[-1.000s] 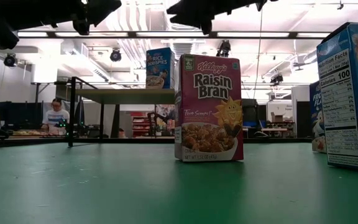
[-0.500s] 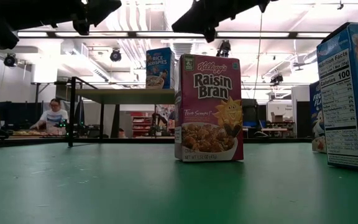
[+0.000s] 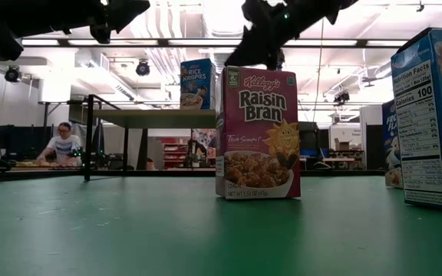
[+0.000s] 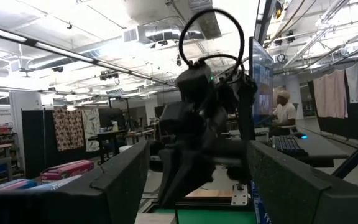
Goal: Stack cereal on shelf
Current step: Put the top light blue cereal box on the shelf aligned with the other light blue box
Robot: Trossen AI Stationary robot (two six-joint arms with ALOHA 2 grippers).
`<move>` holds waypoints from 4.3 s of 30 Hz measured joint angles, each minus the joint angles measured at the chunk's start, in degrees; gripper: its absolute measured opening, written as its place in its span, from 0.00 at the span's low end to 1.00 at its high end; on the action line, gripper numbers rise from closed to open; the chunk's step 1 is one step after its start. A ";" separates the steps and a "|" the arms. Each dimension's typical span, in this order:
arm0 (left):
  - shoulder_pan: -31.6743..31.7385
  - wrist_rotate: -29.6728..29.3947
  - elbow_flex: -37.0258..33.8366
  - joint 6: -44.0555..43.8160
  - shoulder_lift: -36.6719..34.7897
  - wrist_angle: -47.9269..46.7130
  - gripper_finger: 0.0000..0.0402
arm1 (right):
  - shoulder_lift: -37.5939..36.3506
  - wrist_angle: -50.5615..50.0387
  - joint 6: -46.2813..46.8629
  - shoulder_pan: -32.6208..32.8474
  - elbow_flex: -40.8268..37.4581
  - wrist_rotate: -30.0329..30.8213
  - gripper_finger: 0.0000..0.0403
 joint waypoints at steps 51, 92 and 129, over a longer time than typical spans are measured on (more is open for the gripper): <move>0.00 -0.02 0.00 0.00 0.00 -0.04 0.63 | 9.29 26.56 -7.25 -8.04 -1.37 7.84 0.07; 0.00 -0.15 0.02 -0.44 0.00 -1.23 0.63 | 5.51 19.10 0.63 -4.35 -1.11 1.56 0.07; 0.07 -0.20 0.02 -0.44 -0.02 -1.53 0.63 | 12.96 33.34 -3.27 0.13 -0.06 2.84 0.07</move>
